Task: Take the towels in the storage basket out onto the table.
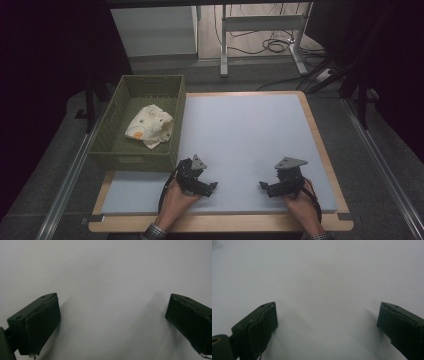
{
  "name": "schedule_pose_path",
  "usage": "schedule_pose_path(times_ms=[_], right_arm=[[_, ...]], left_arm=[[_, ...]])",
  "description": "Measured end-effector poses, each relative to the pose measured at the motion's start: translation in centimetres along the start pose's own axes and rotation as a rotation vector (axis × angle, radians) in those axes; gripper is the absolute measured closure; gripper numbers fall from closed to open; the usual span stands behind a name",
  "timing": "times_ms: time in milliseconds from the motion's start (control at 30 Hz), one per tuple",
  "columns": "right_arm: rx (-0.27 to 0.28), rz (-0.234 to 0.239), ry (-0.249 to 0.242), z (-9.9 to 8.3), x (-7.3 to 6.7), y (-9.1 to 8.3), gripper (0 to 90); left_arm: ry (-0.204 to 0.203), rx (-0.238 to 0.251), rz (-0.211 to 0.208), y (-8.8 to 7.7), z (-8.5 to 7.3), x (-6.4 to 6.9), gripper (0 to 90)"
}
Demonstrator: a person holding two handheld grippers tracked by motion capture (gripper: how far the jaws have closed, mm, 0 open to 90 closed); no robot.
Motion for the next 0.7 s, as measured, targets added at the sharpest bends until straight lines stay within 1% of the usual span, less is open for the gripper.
schedule_pose_path(times_ms=[100,267,333,533,700], right_arm=[[0.001,0.0,0.0,0.0,0.0,0.0,3.4],[0.0,0.001,0.001,0.0,0.0,0.0,3.4],[0.0,0.001,0.002,0.0,0.0,0.0,3.4],[0.0,0.001,0.001,0.0,0.0,0.0,3.4],[0.0,0.001,0.001,0.0,0.0,0.0,3.4]], left_arm=[[0.003,-0.004,0.0,0.0,0.1,0.0,0.2],[0.015,-0.02,-0.012,-0.1,0.5,0.0,1.3],[0.017,-0.018,-0.013,-0.1,0.6,0.1,1.4],[0.022,-0.012,-0.037,-0.4,1.6,0.0,1.4],[0.037,-0.008,-0.039,-0.9,2.6,0.1,1.4]])
Point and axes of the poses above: each handheld gripper's, and its own axes: y roughly forward along the jaws, z roughly out of its top, x roughly to its right, the point moved 3 cm from there along y, roughly forward along the jaws, and after that the axes turned 10 degrees about -x, right-handed, at the moved point
